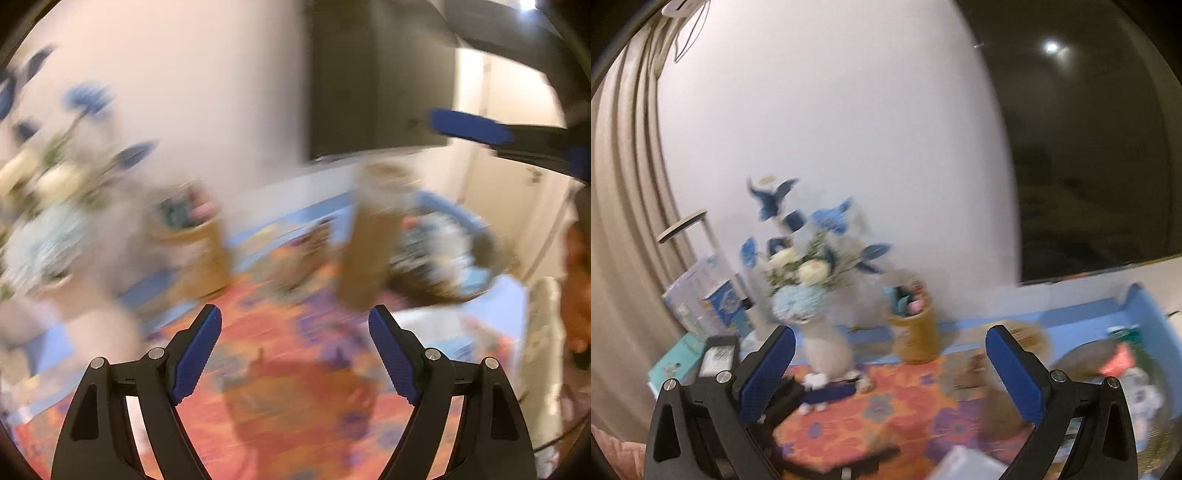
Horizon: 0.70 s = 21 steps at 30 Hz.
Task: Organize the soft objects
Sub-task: 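Move both tools back to the table toward the white plush and hair tie, then grasp the white plush with the left tool while the right tool grasps the white scrunchie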
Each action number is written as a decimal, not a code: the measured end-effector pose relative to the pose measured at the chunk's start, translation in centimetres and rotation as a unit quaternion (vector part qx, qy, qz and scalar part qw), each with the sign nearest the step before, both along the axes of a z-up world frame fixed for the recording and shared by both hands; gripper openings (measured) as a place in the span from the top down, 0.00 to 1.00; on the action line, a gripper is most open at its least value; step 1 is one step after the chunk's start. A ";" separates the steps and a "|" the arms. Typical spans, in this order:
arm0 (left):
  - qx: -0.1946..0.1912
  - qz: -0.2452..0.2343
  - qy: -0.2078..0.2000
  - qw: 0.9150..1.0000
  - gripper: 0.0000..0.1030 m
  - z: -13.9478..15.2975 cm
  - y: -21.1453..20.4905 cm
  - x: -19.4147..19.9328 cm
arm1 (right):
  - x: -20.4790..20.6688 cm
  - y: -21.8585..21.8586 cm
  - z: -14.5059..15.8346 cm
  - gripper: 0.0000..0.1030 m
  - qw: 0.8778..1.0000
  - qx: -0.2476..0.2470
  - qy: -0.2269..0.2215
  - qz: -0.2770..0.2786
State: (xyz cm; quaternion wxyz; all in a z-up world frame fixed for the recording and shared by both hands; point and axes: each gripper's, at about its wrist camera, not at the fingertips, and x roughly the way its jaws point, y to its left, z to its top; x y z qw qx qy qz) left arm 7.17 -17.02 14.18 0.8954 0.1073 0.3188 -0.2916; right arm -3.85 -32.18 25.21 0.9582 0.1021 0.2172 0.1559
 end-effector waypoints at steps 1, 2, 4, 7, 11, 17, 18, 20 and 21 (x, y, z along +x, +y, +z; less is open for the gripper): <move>0.006 0.018 0.005 1.000 0.22 -0.5 1.8 0.8 | 0.4 1.1 -0.9 0.00 1.000 0.012 0.000 0.011; 0.007 0.035 0.011 0.999 0.22 -1.1 3.4 1.7 | 0.7 1.9 -1.6 0.00 1.000 0.022 0.002 0.020; 0.000 0.060 0.022 0.998 0.22 -1.8 6.5 2.9 | 1.7 3.3 -3.1 0.00 0.999 0.040 0.010 0.031; -0.004 0.090 0.027 0.996 0.22 -2.8 10.3 4.1 | 3.6 5.2 -5.3 0.00 0.996 0.064 0.033 0.046; 0.000 0.101 0.039 0.994 0.22 -4.9 13.2 5.4 | 6.4 7.8 -8.5 0.00 0.991 0.082 0.072 0.077; 0.006 0.092 0.073 0.993 0.22 -8.8 15.0 7.1 | 10.7 10.6 -13.4 0.00 0.986 0.090 0.122 0.072; 0.001 0.088 0.076 0.993 0.22 -9.1 15.2 7.3 | 11.3 10.8 -14.2 0.00 0.986 0.087 0.128 0.065; -0.014 0.075 0.086 0.993 0.22 -9.7 15.4 7.6 | 12.7 11.3 -15.8 0.00 0.987 0.069 0.140 0.045; -0.018 0.069 0.090 0.993 0.22 -10.0 15.3 7.8 | 13.3 11.5 -16.6 0.00 0.987 0.061 0.147 0.037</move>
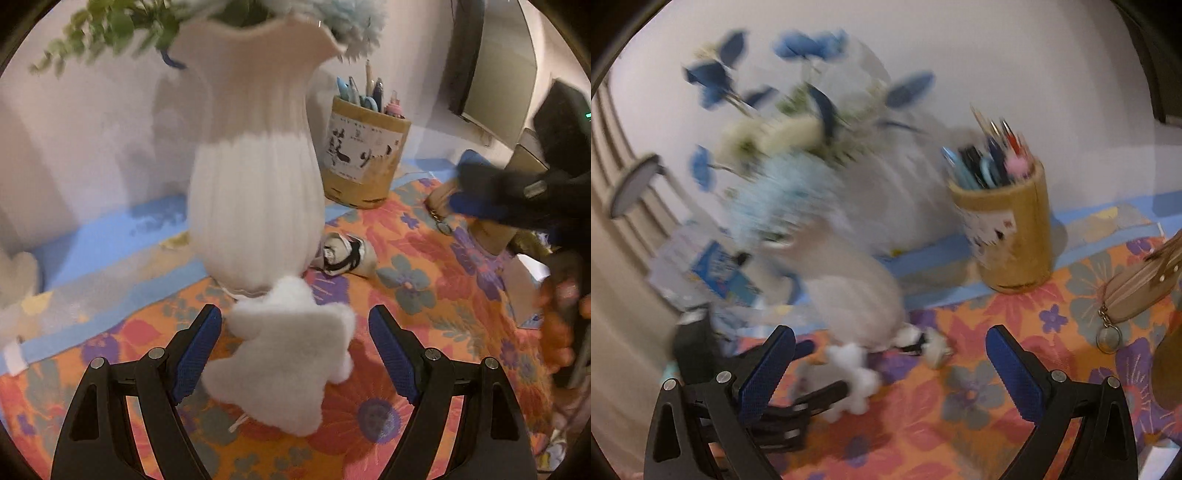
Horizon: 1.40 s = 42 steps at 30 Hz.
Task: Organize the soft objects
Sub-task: 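Grasp the white plush with the left tool while the right tool grasps the white scrunchie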
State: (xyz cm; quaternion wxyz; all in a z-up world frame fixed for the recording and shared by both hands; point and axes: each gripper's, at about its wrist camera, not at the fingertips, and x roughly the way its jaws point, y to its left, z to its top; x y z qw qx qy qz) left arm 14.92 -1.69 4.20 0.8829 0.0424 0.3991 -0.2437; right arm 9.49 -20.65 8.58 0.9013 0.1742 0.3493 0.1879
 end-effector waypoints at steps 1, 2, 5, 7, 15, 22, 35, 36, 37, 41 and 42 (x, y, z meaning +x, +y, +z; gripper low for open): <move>-0.002 -0.006 0.003 1.000 0.22 -0.5 -0.1 0.2 | 0.7 0.3 -1.0 0.00 1.000 -0.008 0.008 -0.005; -0.003 -0.009 0.007 1.000 0.22 -0.8 -0.3 0.4 | 1.2 0.4 -1.7 0.00 1.000 -0.015 0.014 -0.008; -0.014 -0.022 0.026 0.999 0.22 -2.0 -0.1 0.9 | 3.0 1.1 -3.9 0.00 0.998 -0.051 0.031 -0.019; -0.010 -0.033 0.031 0.999 0.22 -2.5 -0.3 0.8 | 4.5 2.0 -5.4 0.00 0.995 -0.084 0.050 -0.027; 0.037 -0.036 0.025 0.998 0.17 -3.4 -1.2 0.3 | 6.2 4.6 -8.1 0.00 0.988 -0.144 0.053 -0.020; 0.084 -0.017 0.022 0.996 0.00 -4.1 -1.7 0.3 | 6.9 5.9 -8.4 0.00 0.982 -0.180 0.058 -0.021; 0.085 -0.012 0.021 0.996 0.00 -4.0 -1.7 0.4 | 8.2 7.1 -8.6 0.00 0.967 -0.245 0.068 -0.026; 0.085 -0.013 0.021 0.996 0.00 -4.0 -1.7 0.4 | 8.0 7.4 -8.8 0.00 0.967 -0.245 0.067 -0.026; 0.085 -0.013 0.021 0.996 0.00 -4.0 -1.7 0.4 | 7.9 7.6 -8.7 0.00 0.967 -0.245 0.067 -0.026; 0.085 -0.013 0.021 0.996 0.00 -4.0 -1.6 0.4 | 7.8 7.7 -8.7 0.00 0.967 -0.245 0.064 -0.028; 0.085 -0.013 0.019 0.996 0.00 -4.0 -1.7 0.4 | 7.5 7.8 -8.5 0.02 0.968 -0.243 0.061 -0.029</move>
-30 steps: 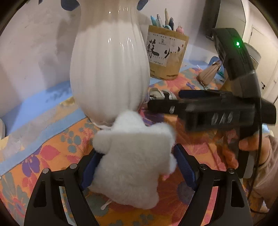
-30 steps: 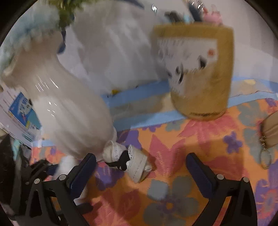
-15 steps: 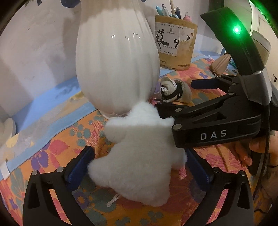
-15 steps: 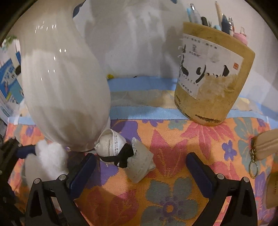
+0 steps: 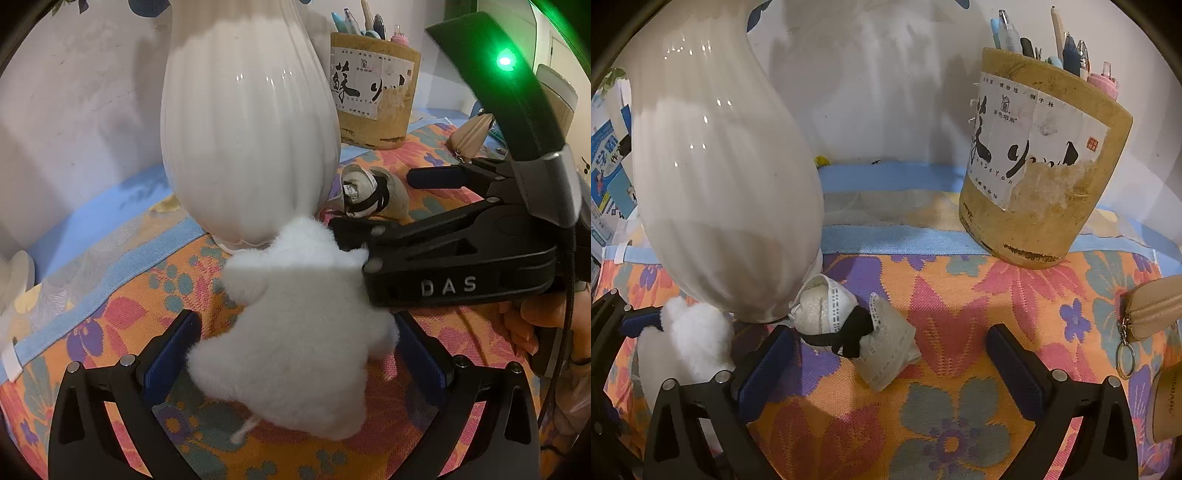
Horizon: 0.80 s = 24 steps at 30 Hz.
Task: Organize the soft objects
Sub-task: 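Grasp the white plush with the left tool while the right tool grasps the white scrunchie, then carry the white plush and scrunchie to the glass bowl and release both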
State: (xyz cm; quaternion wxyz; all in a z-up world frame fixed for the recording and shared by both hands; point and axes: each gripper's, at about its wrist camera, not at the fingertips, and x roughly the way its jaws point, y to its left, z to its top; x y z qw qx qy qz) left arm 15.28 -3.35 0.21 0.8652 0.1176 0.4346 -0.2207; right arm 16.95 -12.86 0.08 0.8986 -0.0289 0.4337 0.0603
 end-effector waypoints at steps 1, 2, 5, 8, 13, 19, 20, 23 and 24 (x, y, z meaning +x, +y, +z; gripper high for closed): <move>-0.001 -0.002 -0.002 1.000 0.01 0.0 0.1 0.1 | -0.3 -0.1 0.1 0.11 1.000 0.001 -0.005 0.000; -0.005 0.001 -0.010 1.000 0.18 0.2 0.2 0.0 | -0.4 0.0 0.2 0.16 1.000 0.003 -0.011 0.002; -0.030 -0.008 -0.024 0.999 0.37 0.7 0.6 -0.3 | -1.1 0.1 0.7 0.50 0.999 0.006 -0.030 0.015; -0.049 -0.009 -0.022 0.999 0.37 0.9 1.2 -0.1 | -1.5 0.0 1.1 0.52 0.999 0.018 -0.043 0.021; -0.063 -0.008 -0.020 0.998 0.36 1.1 1.8 0.0 | -2.1 -2.0 1.7 0.52 0.993 0.094 -0.062 0.033; -0.073 -0.012 -0.033 0.997 0.36 1.5 1.9 -0.3 | -3.4 -3.7 2.7 0.52 0.984 0.143 -0.099 0.037; -0.080 -0.016 -0.040 0.996 0.36 1.7 2.0 -0.6 | -3.7 -3.8 2.9 0.52 0.983 0.146 -0.108 0.039; -0.094 -0.035 -0.071 0.992 0.36 2.7 2.5 -1.7 | -4.8 -4.4 3.5 0.51 0.979 0.150 -0.129 0.039; -0.093 -0.041 -0.077 0.992 0.36 2.8 2.4 -2.1 | -4.8 -4.4 3.9 0.51 0.978 0.154 -0.132 0.042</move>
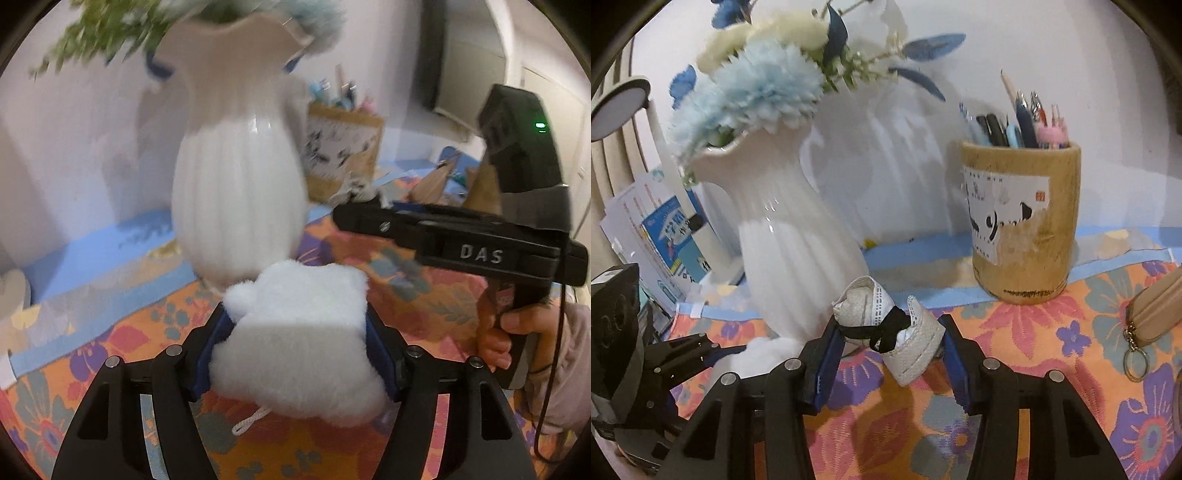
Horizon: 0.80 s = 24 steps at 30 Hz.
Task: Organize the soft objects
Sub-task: 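Carry the white plush and scrunchie to the glass bowl and release both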
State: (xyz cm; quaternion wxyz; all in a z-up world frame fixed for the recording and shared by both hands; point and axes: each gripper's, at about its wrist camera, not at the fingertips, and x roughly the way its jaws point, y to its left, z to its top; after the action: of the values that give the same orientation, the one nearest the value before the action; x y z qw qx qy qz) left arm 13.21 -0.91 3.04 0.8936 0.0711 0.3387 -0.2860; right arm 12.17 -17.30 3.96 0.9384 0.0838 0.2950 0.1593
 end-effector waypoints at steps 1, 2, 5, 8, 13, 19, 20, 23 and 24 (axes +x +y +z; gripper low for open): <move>0.007 -0.003 -0.009 1.000 0.36 0.1 -0.3 -0.4 | -0.2 -0.2 0.0 0.51 1.000 0.009 -0.002 0.007; 0.018 0.000 -0.014 1.000 0.36 0.1 -0.5 -0.5 | -0.4 -0.4 0.0 0.51 1.000 0.019 -0.002 0.015; 0.038 0.011 -0.044 0.998 0.37 0.4 -1.2 -1.1 | -1.6 -0.6 0.0 0.51 0.999 0.031 -0.004 0.014; 0.034 0.024 -0.057 0.997 0.37 1.1 -1.3 -2.6 | -3.5 -1.1 0.2 0.51 0.999 0.038 -0.009 -0.004; 0.022 0.029 -0.065 0.997 0.37 2.6 -4.0 -5.5 | -6.6 -2.9 1.6 0.51 0.999 0.053 -0.002 -0.012; -0.002 0.006 -0.078 0.997 0.37 5.6 -9.7 -7.4 | -10.7 -7.1 5.8 0.51 0.997 0.066 -0.031 -0.017; -0.005 -0.002 -0.084 0.996 0.37 6.2 -10.7 -7.9 | -11.1 -7.8 6.4 0.51 0.997 0.067 -0.035 -0.022; -0.016 -0.032 -0.110 0.993 0.37 7.8 -14.1 -9.5 | -13.1 -11.6 9.1 0.51 0.994 0.082 -0.058 -0.047; -0.018 -0.041 -0.117 0.992 0.37 8.2 -15.0 -10.0 | -13.5 -12.5 9.6 0.51 0.993 0.088 -0.064 -0.052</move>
State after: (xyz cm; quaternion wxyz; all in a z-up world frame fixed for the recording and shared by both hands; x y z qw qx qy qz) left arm 3.23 -15.94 11.27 0.9156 0.1018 0.2236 -0.3182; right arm -1.37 -29.85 13.59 0.9512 0.1713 0.2146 0.1410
